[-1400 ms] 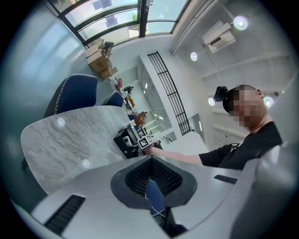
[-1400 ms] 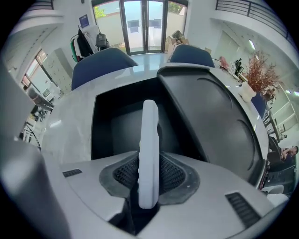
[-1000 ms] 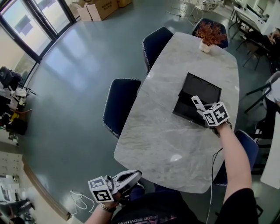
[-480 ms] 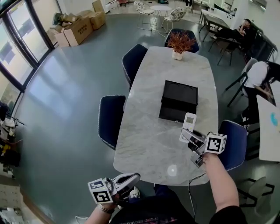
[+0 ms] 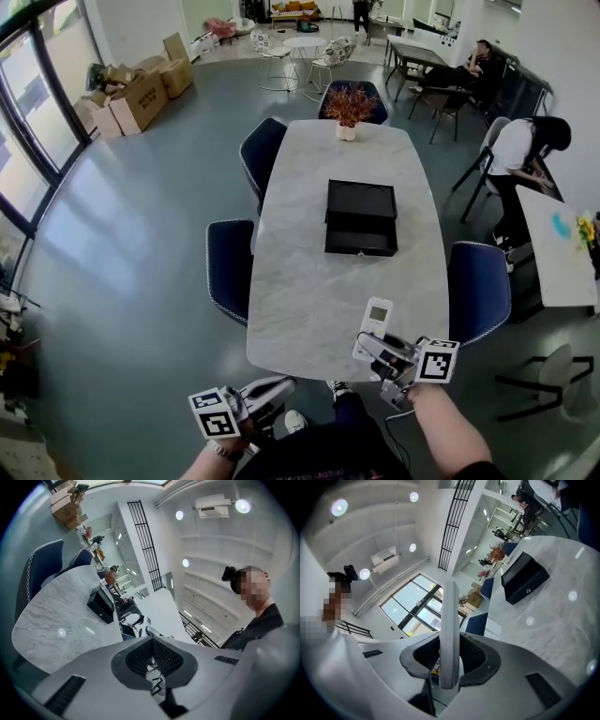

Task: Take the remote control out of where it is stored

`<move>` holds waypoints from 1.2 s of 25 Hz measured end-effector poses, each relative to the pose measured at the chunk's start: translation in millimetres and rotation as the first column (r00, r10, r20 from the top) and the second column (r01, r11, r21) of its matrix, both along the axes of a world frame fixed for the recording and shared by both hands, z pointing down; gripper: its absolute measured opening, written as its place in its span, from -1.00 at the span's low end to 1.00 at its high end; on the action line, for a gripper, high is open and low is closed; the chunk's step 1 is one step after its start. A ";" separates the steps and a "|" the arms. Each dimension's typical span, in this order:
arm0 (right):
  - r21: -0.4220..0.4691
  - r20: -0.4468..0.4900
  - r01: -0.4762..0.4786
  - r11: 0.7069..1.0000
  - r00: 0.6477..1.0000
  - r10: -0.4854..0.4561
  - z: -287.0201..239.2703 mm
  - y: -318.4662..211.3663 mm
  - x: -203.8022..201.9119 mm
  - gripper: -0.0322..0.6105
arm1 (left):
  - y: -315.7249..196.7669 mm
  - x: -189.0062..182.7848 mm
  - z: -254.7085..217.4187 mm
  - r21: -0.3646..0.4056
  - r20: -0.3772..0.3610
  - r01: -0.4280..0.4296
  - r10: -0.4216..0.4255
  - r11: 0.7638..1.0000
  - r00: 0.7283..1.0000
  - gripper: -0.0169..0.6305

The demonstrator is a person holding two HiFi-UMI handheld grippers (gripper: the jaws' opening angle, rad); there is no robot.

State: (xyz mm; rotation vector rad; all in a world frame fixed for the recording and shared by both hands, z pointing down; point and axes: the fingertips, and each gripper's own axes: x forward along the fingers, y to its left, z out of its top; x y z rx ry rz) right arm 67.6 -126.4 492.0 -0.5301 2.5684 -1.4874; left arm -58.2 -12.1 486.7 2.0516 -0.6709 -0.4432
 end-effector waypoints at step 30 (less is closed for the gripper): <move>-0.063 0.133 -0.027 0.998 0.990 0.036 3.2 229.3 -36.7 -0.55 | 107.6 23.1 3.7 0.025 -0.004 -0.197 0.197 0.980 0.980 -0.93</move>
